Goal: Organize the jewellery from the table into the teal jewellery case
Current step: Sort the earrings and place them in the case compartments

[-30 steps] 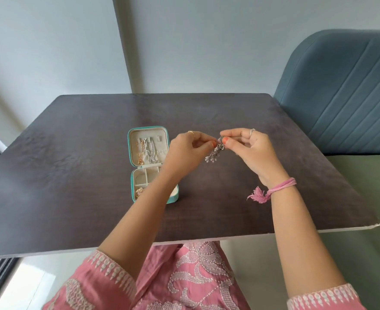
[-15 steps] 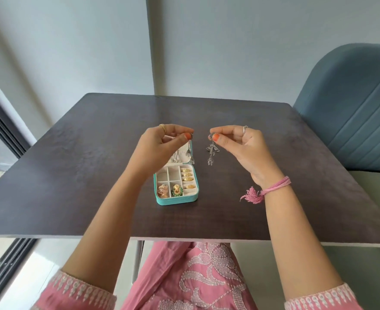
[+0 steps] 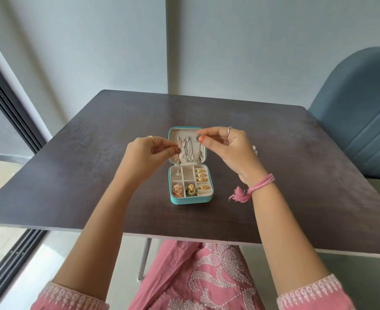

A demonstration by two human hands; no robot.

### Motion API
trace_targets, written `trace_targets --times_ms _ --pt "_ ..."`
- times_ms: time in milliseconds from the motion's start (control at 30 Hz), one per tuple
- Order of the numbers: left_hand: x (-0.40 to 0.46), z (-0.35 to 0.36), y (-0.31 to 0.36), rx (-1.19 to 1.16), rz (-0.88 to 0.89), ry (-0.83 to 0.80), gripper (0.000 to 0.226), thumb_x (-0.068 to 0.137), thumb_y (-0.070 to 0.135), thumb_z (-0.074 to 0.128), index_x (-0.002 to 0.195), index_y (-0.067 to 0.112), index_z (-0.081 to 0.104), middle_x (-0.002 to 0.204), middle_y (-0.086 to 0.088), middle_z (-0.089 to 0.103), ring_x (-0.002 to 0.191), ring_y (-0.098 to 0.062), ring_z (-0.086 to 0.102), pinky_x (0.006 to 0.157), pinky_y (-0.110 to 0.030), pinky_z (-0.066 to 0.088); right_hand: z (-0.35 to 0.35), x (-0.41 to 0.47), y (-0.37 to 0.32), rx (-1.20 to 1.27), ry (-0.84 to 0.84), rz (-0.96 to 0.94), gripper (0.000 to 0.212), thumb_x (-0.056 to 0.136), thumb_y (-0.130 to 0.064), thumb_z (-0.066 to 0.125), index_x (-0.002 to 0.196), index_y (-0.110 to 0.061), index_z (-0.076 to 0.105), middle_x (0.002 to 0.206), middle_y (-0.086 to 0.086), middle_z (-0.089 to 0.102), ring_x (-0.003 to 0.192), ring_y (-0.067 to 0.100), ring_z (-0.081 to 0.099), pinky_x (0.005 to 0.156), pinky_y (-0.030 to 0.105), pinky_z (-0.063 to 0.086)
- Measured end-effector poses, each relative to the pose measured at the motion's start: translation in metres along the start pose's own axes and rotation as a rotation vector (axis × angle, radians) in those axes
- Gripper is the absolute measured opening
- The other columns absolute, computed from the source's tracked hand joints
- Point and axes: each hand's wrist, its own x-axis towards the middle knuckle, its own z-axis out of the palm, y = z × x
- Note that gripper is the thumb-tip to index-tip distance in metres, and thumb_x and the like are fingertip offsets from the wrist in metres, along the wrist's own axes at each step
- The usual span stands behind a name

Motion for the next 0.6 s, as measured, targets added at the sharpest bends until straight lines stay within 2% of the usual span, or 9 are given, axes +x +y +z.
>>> trace_targets --times_ms 133,367,500,600 --pt "-0.002 0.001 -0.007 0.063 0.000 -0.022 0.013 0.084 0.023 0.071 0.096 0.021 0.076 0.085 0.010 0.073 0.069 0.016 0.059 0.067 0.004 0.039 0.006 0.003 0.001 -0.010 -0.009 -0.005 0.014 0.087 -0.011 0.068 0.099 -0.013 0.072 0.098 -0.003 0.072 0.093 0.006 0.066 0.082 0.016 0.051" --pt "-0.003 0.007 -0.014 0.103 -0.018 -0.051 0.011 0.084 0.021 0.070 0.094 0.020 0.076 0.080 0.010 0.071 0.064 0.021 0.056 0.061 0.005 0.037 0.011 0.006 0.000 -0.034 -0.013 -0.014 0.013 0.086 -0.012 0.068 0.098 -0.014 0.073 0.096 -0.005 0.072 0.087 0.001 0.066 0.079 0.015 0.050" --pt "-0.003 0.011 -0.017 0.138 -0.042 -0.071 0.011 0.085 0.022 0.070 0.093 0.020 0.076 0.073 0.013 0.067 0.066 0.013 0.057 0.061 0.004 0.038 0.011 0.006 0.001 -0.032 -0.013 -0.018 0.013 0.086 -0.012 0.069 0.098 -0.014 0.073 0.097 -0.005 0.072 0.088 0.002 0.066 0.079 0.015 0.050" --pt "-0.002 0.014 -0.021 0.176 -0.059 -0.101 0.011 0.086 0.023 0.068 0.094 0.021 0.075 0.079 0.010 0.070 0.071 0.009 0.059 0.061 0.000 0.041 0.011 0.005 0.000 -0.042 -0.016 -0.025 0.013 0.086 -0.013 0.069 0.098 -0.016 0.073 0.097 -0.005 0.072 0.089 0.004 0.066 0.081 0.017 0.052"
